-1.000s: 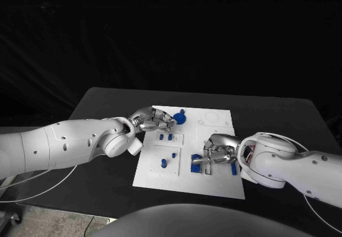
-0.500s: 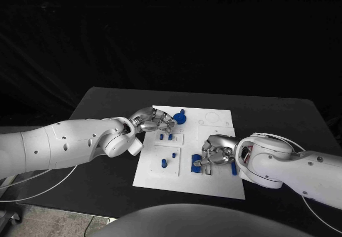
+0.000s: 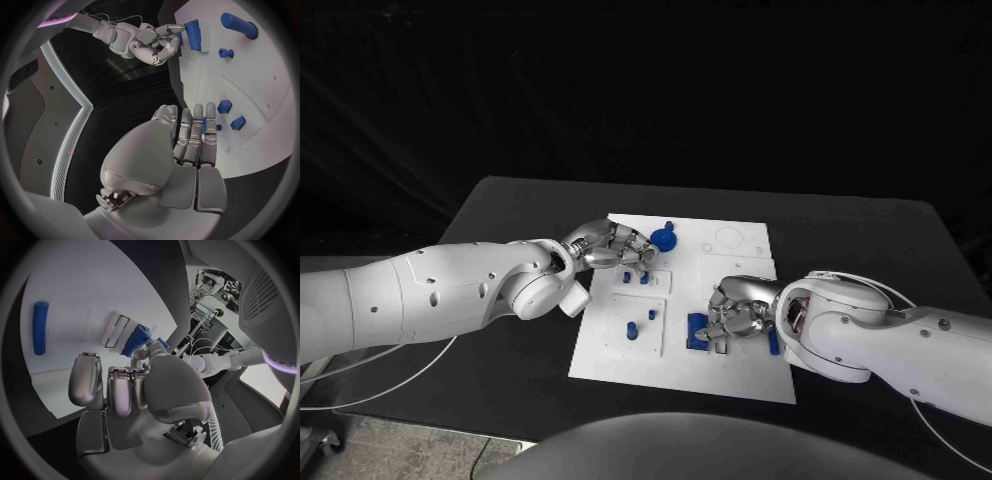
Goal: Assemble the parts on the task board
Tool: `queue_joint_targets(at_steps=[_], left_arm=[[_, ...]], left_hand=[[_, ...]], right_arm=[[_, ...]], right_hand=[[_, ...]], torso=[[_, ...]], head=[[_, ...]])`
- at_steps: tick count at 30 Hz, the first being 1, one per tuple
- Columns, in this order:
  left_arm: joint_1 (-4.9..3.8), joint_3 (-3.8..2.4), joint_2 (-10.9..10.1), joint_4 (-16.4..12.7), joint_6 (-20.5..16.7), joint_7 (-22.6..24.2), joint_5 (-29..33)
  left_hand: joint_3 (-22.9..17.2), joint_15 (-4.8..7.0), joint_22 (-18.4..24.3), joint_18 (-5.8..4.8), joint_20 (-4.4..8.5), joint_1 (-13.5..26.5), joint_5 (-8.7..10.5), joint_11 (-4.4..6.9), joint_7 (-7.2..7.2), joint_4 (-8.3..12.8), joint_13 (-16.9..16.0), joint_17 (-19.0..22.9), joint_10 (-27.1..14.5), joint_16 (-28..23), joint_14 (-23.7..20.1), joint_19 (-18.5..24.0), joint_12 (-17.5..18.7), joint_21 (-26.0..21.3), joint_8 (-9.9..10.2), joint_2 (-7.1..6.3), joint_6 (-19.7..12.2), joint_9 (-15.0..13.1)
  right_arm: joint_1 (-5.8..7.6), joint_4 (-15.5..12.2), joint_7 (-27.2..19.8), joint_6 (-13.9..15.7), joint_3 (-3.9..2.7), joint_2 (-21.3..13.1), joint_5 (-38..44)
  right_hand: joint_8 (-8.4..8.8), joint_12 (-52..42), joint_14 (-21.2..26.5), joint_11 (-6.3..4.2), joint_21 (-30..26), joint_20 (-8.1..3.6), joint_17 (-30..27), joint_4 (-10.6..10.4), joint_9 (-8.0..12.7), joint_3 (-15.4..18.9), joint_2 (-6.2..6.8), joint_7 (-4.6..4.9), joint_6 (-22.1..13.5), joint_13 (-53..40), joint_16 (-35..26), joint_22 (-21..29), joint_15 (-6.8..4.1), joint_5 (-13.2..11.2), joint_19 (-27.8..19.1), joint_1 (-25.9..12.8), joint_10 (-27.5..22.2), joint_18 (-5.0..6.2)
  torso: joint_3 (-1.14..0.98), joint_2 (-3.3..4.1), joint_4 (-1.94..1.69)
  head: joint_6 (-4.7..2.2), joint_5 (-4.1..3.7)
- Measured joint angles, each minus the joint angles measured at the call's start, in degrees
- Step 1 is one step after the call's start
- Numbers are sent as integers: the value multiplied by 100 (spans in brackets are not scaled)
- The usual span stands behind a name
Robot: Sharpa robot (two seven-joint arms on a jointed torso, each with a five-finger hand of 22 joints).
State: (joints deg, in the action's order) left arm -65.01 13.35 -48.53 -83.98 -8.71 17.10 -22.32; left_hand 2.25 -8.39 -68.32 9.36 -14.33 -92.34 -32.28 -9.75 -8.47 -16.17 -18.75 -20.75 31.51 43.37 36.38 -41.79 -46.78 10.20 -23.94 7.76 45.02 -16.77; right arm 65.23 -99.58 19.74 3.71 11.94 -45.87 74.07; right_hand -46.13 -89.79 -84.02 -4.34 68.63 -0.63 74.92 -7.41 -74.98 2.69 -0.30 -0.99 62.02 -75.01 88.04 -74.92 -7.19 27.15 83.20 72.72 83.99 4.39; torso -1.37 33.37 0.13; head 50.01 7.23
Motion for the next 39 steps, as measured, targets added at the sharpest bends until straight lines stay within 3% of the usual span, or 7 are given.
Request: queue_joint_targets(at_steps=[8,12,15,22,29,33,39], left_arm=[[6,0,-3,1,14,-10,-3],[8,0,-16,-4,16,-10,-4],[8,0,-38,-12,16,-11,-5],[9,-1,-71,-16,16,-14,-7],[9,-1,-57,-9,16,-22,-9],[12,-1,-49,-7,17,-27,-10],[14,-1,-49,-7,20,-38,-12]], left_hand=[[0,0,1,0,0,0,0,0,0,0,0,0,0,0,0,0,0,0,0,0,0,0],[-24,0,-9,-1,21,0,-21,0,0,-24,8,6,0,0,0,21,0,23,0,0,0,0],[-24,0,-12,-1,21,0,-21,0,0,-24,9,7,0,0,0,21,0,23,0,0,0,0],[-24,0,-12,0,21,0,-21,0,0,-24,8,6,0,0,0,21,0,23,0,0,0,1],[-23,0,-11,0,21,0,-21,0,0,-24,8,6,0,0,0,21,0,23,-21,0,0,1],[-23,0,-11,-1,21,0,-21,0,0,-24,8,6,0,0,0,21,0,23,-21,0,0,1],[-25,0,-11,-1,21,0,-21,0,0,-22,7,6,0,0,0,21,0,23,-21,0,0,1]], right_arm=[[-2,-6,-10,31,0,-16,31],[-2,-52,-25,162,2,-101,35],[68,-124,-31,331,8,-245,17],[474,-250,255,323,-3,-652,-122],[648,-159,861,-291,4,-909,-233],[638,-70,1094,-583,17,-985,-194],[614,-54,1265,-794,23,-1071,-20]], right_hand=[[148,1,0,3,0,0,0,-29,-11,-137,31,9,13,2,-22,0,0,-768,0,46,2,0],[1290,1,0,0,-18,0,0,-219,164,-124,29,5,-589,2,-46,0,0,-1287,0,41,0,0],[1962,1,-10,58,-47,0,0,-521,764,-70,0,93,-641,3,-79,0,17,-1389,0,-279,7,0],[2803,1,1,210,-487,135,0,-919,1824,258,-169,284,-423,4,-313,0,146,-1485,-135,-1712,4,0],[3332,1,0,257,-271,190,-1,-919,2579,259,-300,335,-188,4,-333,0,187,-1563,-31,-1978,9,0],[3357,1,0,257,-93,164,-1,-892,2720,232,-310,289,60,5,-334,0,187,-1116,25,-1957,9,0],[3283,1,0,152,91,124,-1,-514,2662,-147,-169,159,228,5,-333,0,122,58,64,-1084,-9,0]], torso=[[0,-2,-3],[0,-2,-3],[-1,-2,-1],[1,-3,-1],[2,-11,-1],[1,-8,0],[-2,0,1]], head=[[0,0],[0,17],[0,36],[0,37],[0,5],[0,-8],[0,-26]])
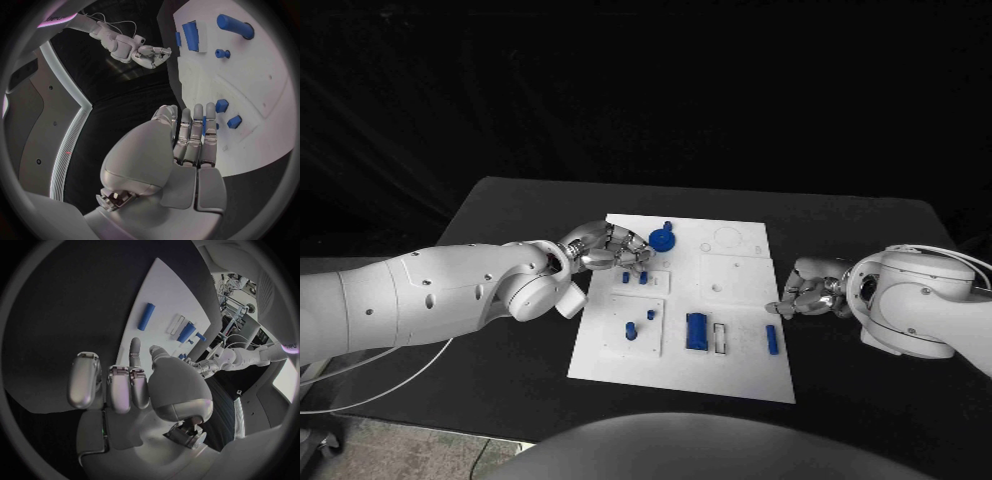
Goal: Assemble the parts on the task board
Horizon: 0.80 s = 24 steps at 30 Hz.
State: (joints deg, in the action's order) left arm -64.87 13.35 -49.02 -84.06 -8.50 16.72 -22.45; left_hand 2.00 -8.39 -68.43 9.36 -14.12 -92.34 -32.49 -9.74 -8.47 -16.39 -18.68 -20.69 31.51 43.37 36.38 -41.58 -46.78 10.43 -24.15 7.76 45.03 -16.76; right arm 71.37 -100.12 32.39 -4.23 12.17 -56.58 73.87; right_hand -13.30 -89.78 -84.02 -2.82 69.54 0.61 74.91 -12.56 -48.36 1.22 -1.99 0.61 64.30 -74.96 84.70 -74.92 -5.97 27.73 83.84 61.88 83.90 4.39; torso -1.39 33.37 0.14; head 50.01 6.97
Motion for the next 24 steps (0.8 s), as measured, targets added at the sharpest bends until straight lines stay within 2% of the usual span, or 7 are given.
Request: queue_joint_targets(at_steps=[4,11,15,24], left_arm=[[4,0,16,5,9,-10,-1],[8,0,27,7,42,-35,-8],[8,0,7,2,50,-51,-13],[9,0,0,7,64,-90,-23]], left_hand=[[-14,0,-12,0,0,-23,0,-2,0,14,6,0,2,0,0,0,0,0,0,-23,0,0],[-13,0,-12,0,0,-23,0,-21,0,14,6,0,22,0,0,0,0,0,0,-23,0,0],[-13,22,-21,0,0,-23,0,-21,0,14,11,0,22,0,22,0,0,0,0,-23,0,0],[-13,22,-21,-1,0,-23,0,-21,0,14,11,4,21,0,22,0,0,0,0,-23,0,0]], right_arm=[[-18,10,60,-66,0,-6,90],[-119,38,117,-109,6,9,189],[-141,39,124,-105,6,19,216],[-223,54,124,-86,2,65,237]], right_hand=[[-45,0,0,-1,0,-21,0,-3,-69,-81,5,-23,23,0,0,0,0,39,21,58,-1,0],[-133,0,20,-21,29,-21,0,-160,-210,-156,5,-23,22,0,0,0,-20,-269,20,58,20,0],[-142,0,20,-21,29,-21,0,-182,-250,-169,5,-23,23,1,0,0,-20,-337,20,58,20,0],[-203,0,0,-20,48,-42,0,-337,-388,-173,-9,-23,22,1,0,0,-40,-669,-1,-34,19,0]], torso=[[1,0,-2],[2,1,-7],[2,2,-7],[2,-1,-5]], head=[[0,-20],[0,-19],[0,-14],[0,10]])
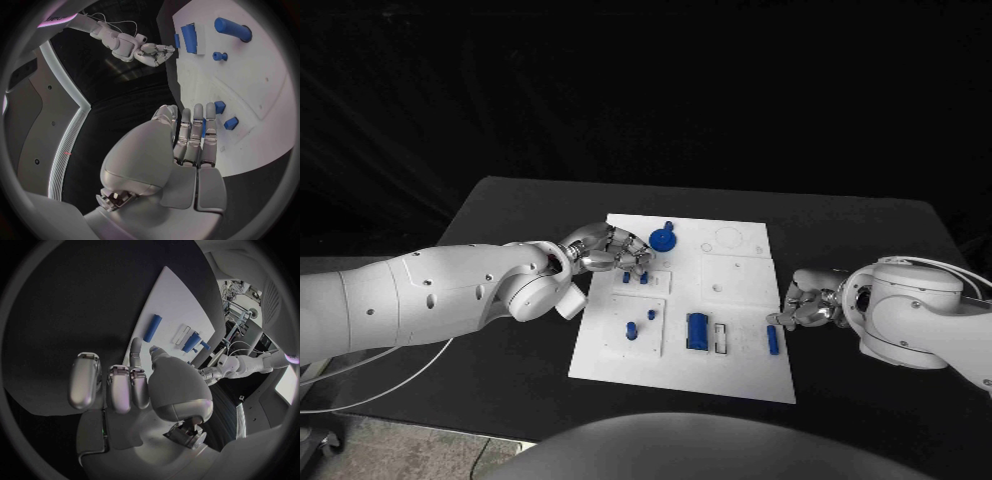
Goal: Assemble the parts on the task board
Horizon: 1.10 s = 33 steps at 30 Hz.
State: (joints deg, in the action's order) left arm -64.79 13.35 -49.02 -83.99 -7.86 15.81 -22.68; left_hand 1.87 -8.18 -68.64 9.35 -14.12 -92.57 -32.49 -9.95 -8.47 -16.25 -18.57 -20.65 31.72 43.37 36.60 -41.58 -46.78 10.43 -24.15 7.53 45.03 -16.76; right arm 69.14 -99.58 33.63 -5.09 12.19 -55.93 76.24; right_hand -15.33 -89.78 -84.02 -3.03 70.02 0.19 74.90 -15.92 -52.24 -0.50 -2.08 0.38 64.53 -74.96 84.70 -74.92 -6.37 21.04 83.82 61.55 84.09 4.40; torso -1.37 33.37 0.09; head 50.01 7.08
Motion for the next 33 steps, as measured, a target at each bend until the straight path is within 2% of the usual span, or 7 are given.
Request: queue_joint_targets(at_steps=[11,22,23,25,29,33], left_arm=[[1,0,17,10,38,-66,-7],[7,0,62,29,95,-137,-12],[8,0,66,31,100,-141,-13],[9,0,75,38,115,-150,-15],[16,0,95,52,142,-165,-17],[27,0,117,65,174,-179,-20]], left_hand=[[-17,0,-9,0,0,0,0,0,0,-17,5,0,0,0,0,0,0,0,0,0,0,0],[-16,0,-14,0,0,0,0,0,-22,-16,5,-1,0,0,0,0,0,0,0,0,-22,0],[-16,0,-14,0,0,0,0,0,-22,-17,5,-1,0,0,0,0,0,0,0,0,-22,0],[-34,0,-19,0,0,0,0,-12,-22,1,12,1,13,0,0,0,0,0,0,0,-22,0],[-44,-13,-30,1,0,-14,0,-1,-21,-10,16,5,42,0,13,0,0,0,0,15,-22,0],[-50,-21,-35,-1,21,-23,0,-1,-21,-15,18,4,42,0,21,21,0,0,0,23,-21,0]], right_arm=[[-158,42,-22,55,3,60,-10],[-262,102,-62,110,2,136,-20],[-267,105,-63,111,2,142,-21],[-272,111,-66,113,1,155,-21],[-275,113,-74,112,-8,174,-21],[-274,112,-88,106,-12,187,-29]], right_hand=[[-58,0,0,0,-25,0,5,-55,-139,24,-115,0,0,0,0,0,0,-598,-1,-236,0,0],[-63,0,0,0,-163,0,4,-53,-163,57,-93,13,-23,0,-82,0,1,-654,-1,-258,0,0],[-63,0,0,0,-186,-3,4,-43,-168,47,-81,13,-62,0,-85,0,1,-617,-4,-246,0,0],[-27,0,0,0,-236,-21,4,74,-171,-4,-12,28,-139,0,-85,0,1,-359,-21,-67,0,0],[101,0,0,0,-382,-9,4,320,-136,-207,112,52,-285,0,-127,0,1,406,-75,376,0,1],[167,0,0,1,-437,-9,3,521,-130,-407,200,75,-364,1,-148,0,1,1075,-75,589,0,1]], torso=[[-2,1,5],[-1,1,2],[-1,0,2],[-1,1,2],[-1,0,2],[0,0,2]], head=[[0,0],[0,-2],[0,-1],[0,2],[0,3],[0,3]])
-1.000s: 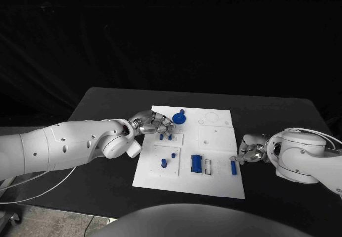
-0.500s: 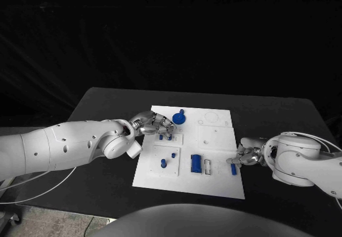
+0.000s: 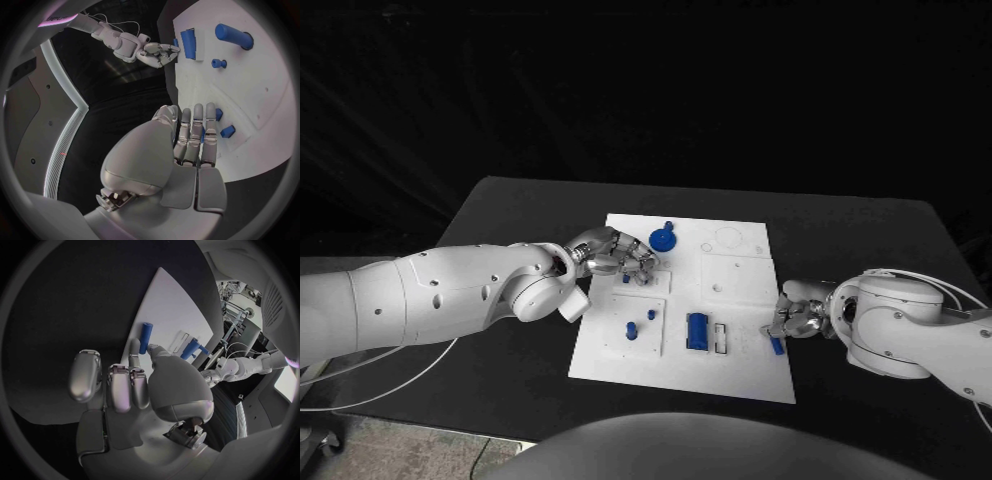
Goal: Assemble the parts on the task board
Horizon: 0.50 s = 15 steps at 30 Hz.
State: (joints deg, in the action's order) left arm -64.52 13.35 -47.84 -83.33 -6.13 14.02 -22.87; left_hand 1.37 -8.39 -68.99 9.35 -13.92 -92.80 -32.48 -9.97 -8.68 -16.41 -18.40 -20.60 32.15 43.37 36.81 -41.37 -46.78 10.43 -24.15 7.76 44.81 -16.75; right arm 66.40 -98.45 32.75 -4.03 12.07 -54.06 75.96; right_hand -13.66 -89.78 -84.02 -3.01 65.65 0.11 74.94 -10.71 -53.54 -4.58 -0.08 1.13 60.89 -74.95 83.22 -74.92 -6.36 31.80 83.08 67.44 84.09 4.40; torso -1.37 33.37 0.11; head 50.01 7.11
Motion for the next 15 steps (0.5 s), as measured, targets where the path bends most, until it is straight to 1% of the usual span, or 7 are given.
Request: queue_joint_targets(at_steps=[1,3,4,8,10,11,15], left_arm=[[2,0,4,3,8,-3,-1],[7,0,12,7,24,-9,-2],[10,0,18,11,34,-13,-4],[20,0,39,27,65,-26,-9],[26,0,49,32,82,-34,-13],[26,0,50,33,85,-35,-14],[33,0,70,42,115,-47,-29]], left_hand=[[0,0,0,0,0,0,0,0,0,0,0,0,0,0,0,0,0,0,0,0,0,0],[-16,0,-3,0,0,0,0,-20,0,16,5,5,22,0,0,0,0,0,0,0,0,0],[-16,0,-5,0,0,0,0,-21,0,16,6,6,22,0,0,0,0,0,0,0,0,0],[-20,0,-7,1,0,0,0,-20,0,11,6,6,22,0,0,0,0,0,0,0,0,0],[-32,0,-15,1,0,0,0,-20,0,0,11,6,22,0,0,0,0,0,0,0,0,0],[-32,0,-16,1,0,0,0,-20,0,0,11,6,22,0,0,0,0,0,0,0,0,0],[-47,0,-21,1,0,0,0,-41,0,16,11,5,43,0,0,0,0,0,0,0,0,0]], right_arm=[[1,-1,-5,-1,-2,2,-5],[3,-2,-16,-1,-6,3,-15],[4,-2,-23,-1,-7,4,-25],[6,0,-43,0,-11,4,-72],[8,6,-56,3,-11,2,-101],[8,7,-58,4,-12,2,-106],[8,20,-80,27,-10,-3,-149]], right_hand=[[18,0,0,1,-12,1,0,49,15,-55,22,10,-11,0,-12,0,0,184,-1,52,0,0],[61,0,0,12,-66,21,0,-21,29,-126,23,43,-45,0,-29,0,1,450,-21,206,9,0],[81,0,0,20,-88,21,0,-64,29,-169,39,63,-65,0,-50,0,1,524,-21,260,4,-1],[88,0,0,55,-120,41,-1,-356,28,-461,131,101,-103,0,-64,0,43,886,-41,378,-11,0],[88,0,0,65,-120,41,-1,-474,27,-579,133,102,-103,0,-64,0,43,964,-41,378,-19,-1],[88,0,0,65,-120,41,-1,-487,27,-592,134,102,-103,0,-64,0,43,973,-41,378,-19,-1],[20,0,0,68,-120,41,-1,-633,25,-737,276,103,-104,0,-64,0,43,1017,-41,263,-16,0]], torso=[[0,0,0],[0,0,0],[1,0,0],[0,-1,1],[0,-2,1],[0,-2,1],[-1,-2,2]], head=[[0,0],[0,1],[0,1],[0,5],[0,6],[0,7],[0,7]])
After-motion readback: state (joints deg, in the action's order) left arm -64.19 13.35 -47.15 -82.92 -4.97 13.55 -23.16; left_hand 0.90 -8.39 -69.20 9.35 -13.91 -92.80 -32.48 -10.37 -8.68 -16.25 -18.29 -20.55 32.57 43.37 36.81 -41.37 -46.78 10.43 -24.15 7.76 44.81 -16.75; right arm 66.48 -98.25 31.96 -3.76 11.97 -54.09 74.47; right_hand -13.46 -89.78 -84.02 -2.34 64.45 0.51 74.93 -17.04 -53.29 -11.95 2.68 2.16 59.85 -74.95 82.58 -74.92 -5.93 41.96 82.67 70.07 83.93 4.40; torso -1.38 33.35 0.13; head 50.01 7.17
